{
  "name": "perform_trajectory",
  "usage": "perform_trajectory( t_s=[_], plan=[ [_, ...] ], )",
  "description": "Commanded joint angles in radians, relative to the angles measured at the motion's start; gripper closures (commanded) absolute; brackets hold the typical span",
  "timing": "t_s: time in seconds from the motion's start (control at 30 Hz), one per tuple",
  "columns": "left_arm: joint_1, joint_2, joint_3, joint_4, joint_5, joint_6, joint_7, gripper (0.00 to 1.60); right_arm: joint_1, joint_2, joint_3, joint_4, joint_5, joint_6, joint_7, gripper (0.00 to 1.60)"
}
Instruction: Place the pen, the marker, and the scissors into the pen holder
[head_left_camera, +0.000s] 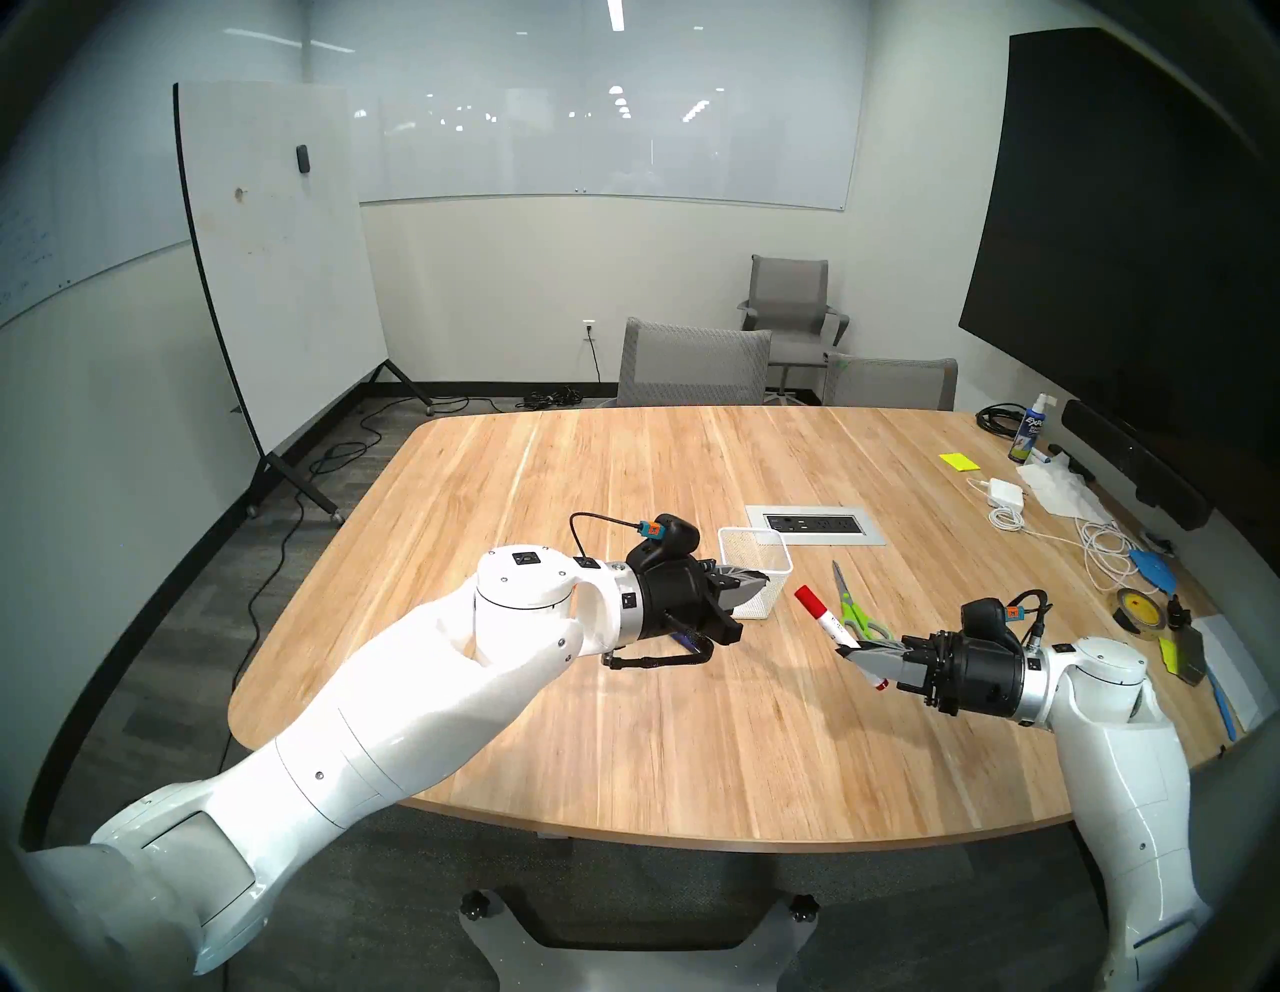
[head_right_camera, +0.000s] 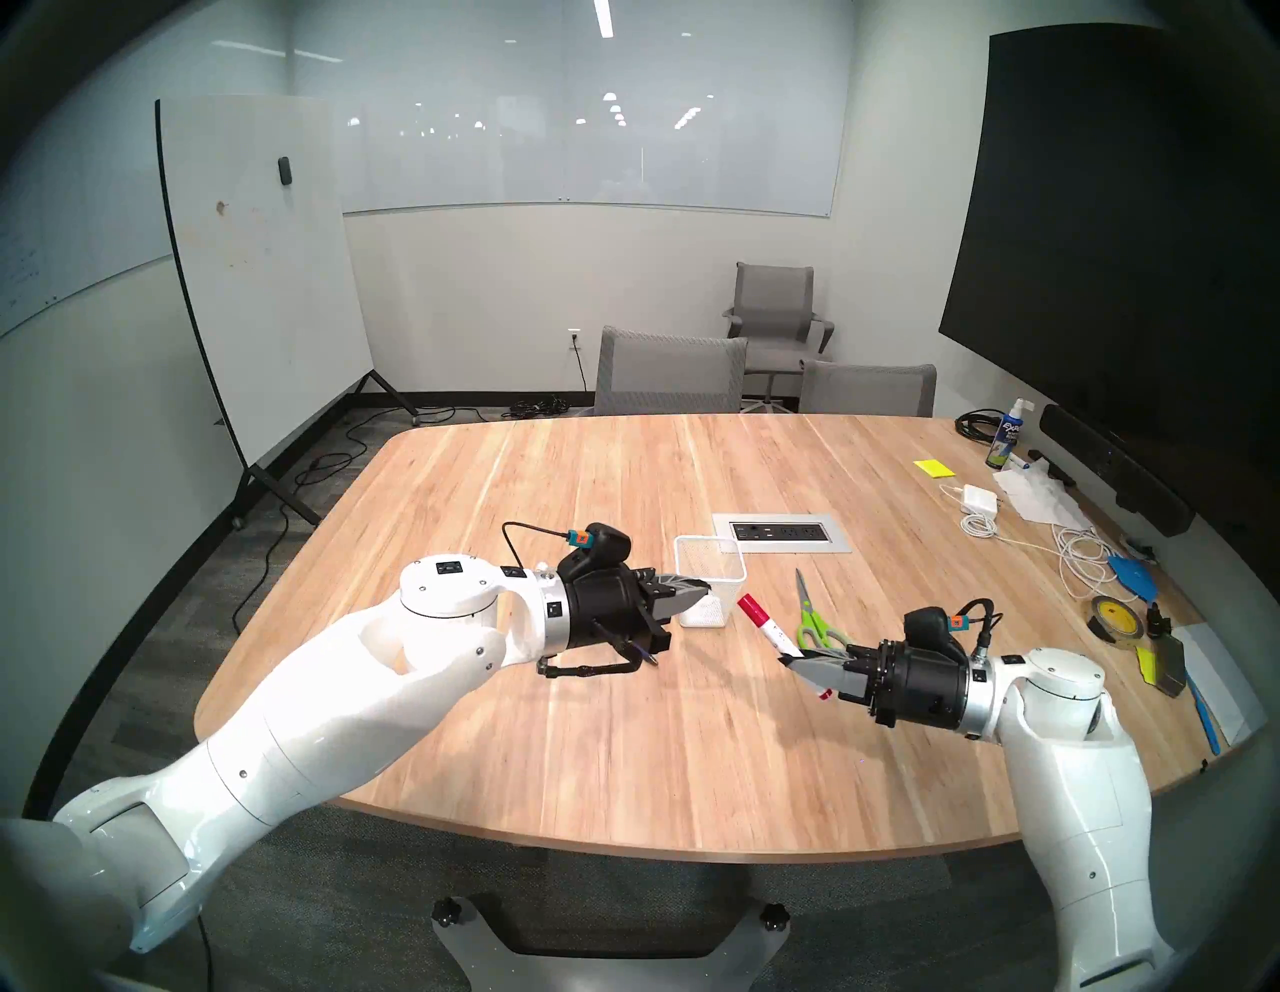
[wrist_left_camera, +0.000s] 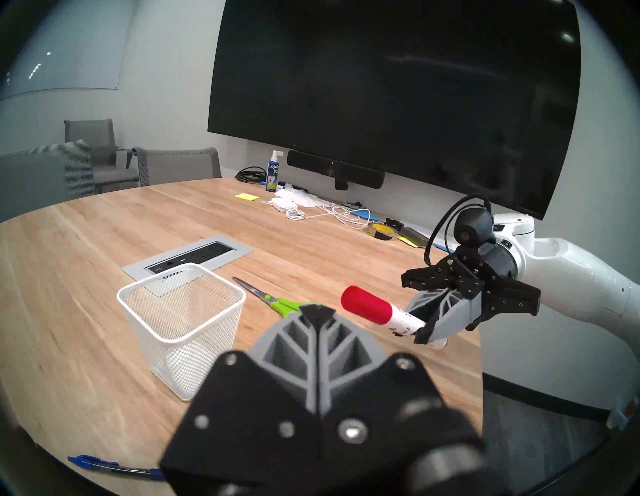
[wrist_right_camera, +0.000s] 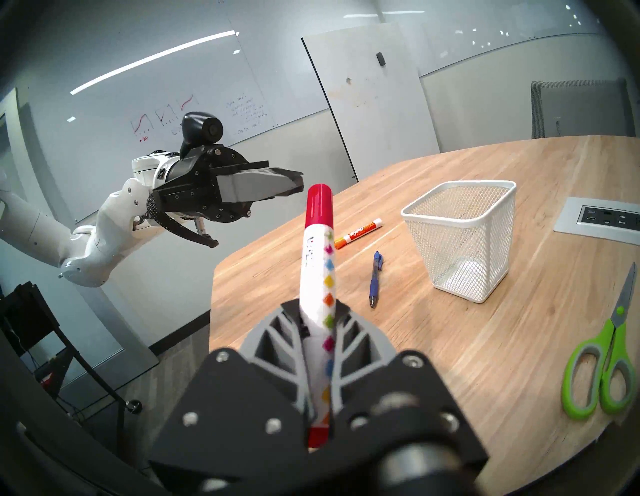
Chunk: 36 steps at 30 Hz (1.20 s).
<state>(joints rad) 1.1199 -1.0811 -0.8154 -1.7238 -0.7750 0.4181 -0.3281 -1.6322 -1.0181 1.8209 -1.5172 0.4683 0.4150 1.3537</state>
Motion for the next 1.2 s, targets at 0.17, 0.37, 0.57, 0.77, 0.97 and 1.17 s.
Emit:
perform_trajectory(
  t_s=[0.17,0.37,0.57,0.77,0.97,1.17],
  plan=[
    [-0.029,-0.061,0.020,0.021,-0.010,0.010,0.000,1.60,0.007,-0.014,0.015,-0.036,0.016,0.014,0.005,1.60],
    [-0.040,-0.075,0.035,0.023,-0.012,0.013,0.003,1.60,0.008,-0.025,0.011,-0.041,0.010,0.021,0.002,1.60],
    [-0.050,-0.089,0.048,0.033,-0.013,0.009,0.000,1.60,0.006,-0.036,0.007,-0.045,0.001,0.024,0.000,1.60],
    [-0.055,-0.094,0.053,0.035,-0.014,0.006,0.000,1.60,0.002,-0.042,0.006,-0.049,-0.004,0.025,0.002,1.60],
    [-0.055,-0.093,0.052,0.028,-0.014,0.009,0.005,1.60,0.000,-0.045,0.004,-0.052,-0.011,0.025,0.004,1.60],
    [-0.059,-0.090,0.049,0.016,-0.014,0.014,0.010,1.60,0.000,-0.047,0.002,-0.053,-0.017,0.026,0.005,1.60]
  ],
)
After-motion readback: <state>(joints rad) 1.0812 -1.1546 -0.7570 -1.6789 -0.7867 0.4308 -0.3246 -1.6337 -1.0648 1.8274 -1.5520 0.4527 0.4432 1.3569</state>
